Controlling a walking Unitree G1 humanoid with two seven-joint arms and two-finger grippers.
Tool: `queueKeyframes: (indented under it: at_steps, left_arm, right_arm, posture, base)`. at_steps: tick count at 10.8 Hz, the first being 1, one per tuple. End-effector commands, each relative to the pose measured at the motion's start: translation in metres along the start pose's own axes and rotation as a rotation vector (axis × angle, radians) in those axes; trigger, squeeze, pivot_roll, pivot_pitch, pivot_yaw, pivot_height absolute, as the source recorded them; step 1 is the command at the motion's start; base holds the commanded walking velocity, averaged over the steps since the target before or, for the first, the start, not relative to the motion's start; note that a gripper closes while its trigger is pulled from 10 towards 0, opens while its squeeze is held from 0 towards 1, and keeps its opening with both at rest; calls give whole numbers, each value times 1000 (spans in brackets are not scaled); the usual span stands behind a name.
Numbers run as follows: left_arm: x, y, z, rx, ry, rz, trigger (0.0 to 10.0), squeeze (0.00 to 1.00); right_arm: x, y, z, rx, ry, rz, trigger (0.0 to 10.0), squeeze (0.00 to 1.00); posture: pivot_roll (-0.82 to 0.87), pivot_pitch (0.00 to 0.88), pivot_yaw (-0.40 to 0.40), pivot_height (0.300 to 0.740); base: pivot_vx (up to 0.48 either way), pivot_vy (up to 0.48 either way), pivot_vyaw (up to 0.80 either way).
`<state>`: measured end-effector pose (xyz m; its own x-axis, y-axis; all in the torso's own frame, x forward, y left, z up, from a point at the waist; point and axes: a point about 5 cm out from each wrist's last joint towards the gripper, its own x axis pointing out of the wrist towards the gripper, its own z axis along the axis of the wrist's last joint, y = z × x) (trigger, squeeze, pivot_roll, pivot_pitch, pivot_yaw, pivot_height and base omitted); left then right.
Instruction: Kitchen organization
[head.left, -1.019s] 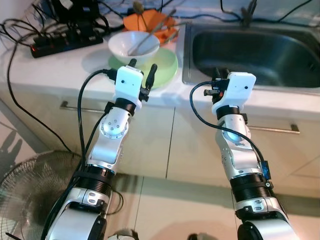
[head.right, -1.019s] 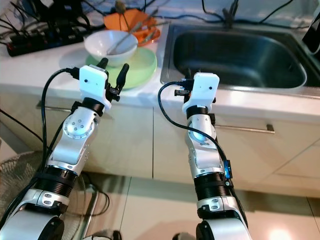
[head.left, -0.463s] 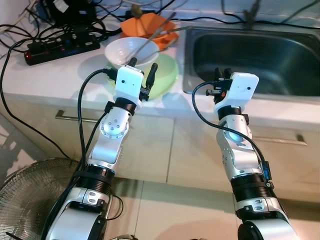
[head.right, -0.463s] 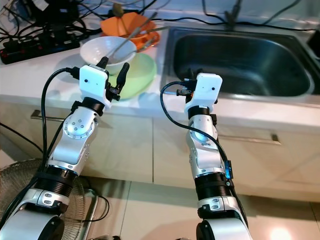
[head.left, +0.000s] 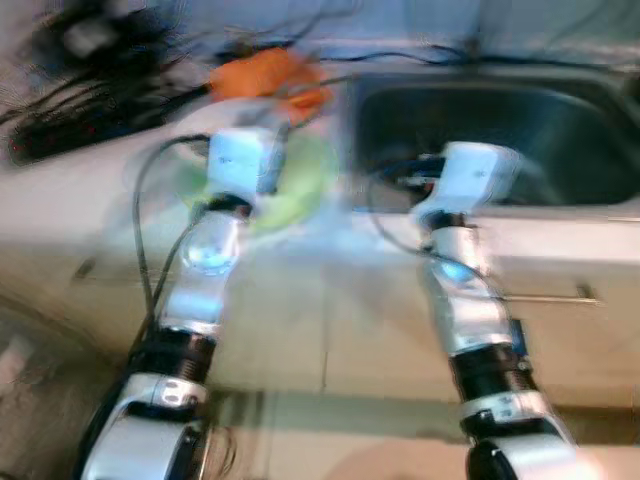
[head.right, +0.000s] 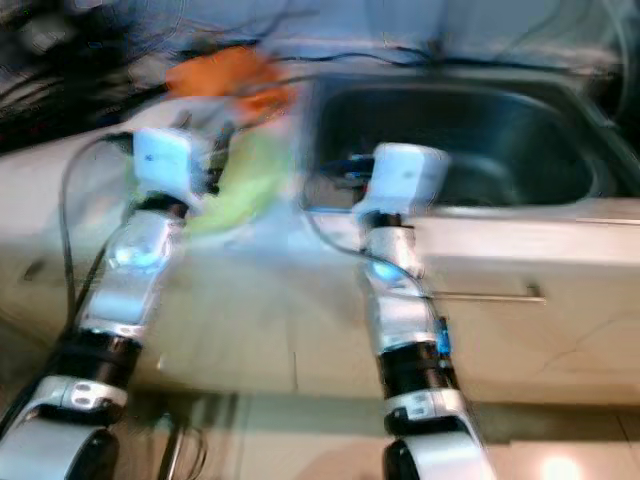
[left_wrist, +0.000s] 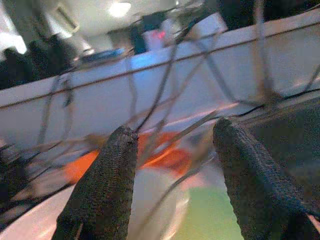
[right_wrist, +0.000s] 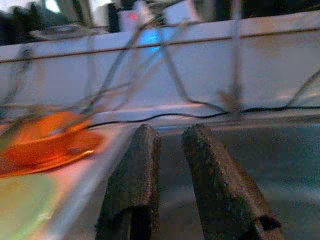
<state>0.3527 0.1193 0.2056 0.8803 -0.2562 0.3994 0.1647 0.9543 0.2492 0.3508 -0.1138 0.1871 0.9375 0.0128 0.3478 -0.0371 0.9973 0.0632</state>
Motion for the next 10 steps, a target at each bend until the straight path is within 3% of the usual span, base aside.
queueKeyframes:
  at_steps: [1,8,10]
  left_arm:
    - [2,-10,3,-6,-11,-32,10000,0]
    - [2,-11,8,-11,-36,-24,10000,0]
    - [1,-9,16,-12,-97,-7,10000,0]
  right_arm:
    - [0,-11,1,-10,-5,-31,10000,0]
    - [0,-12,0,-8,-6,-37,10000,0]
    - [0,-12,-1,-8,-5,-39,10000,0]
  posture:
    - [37,73,32,740]
    - [44,78,28,740]
    - [45,79,28,740]
  base:
    - [416,0,0]
    - [413,0,0]
    - [0,0,0]
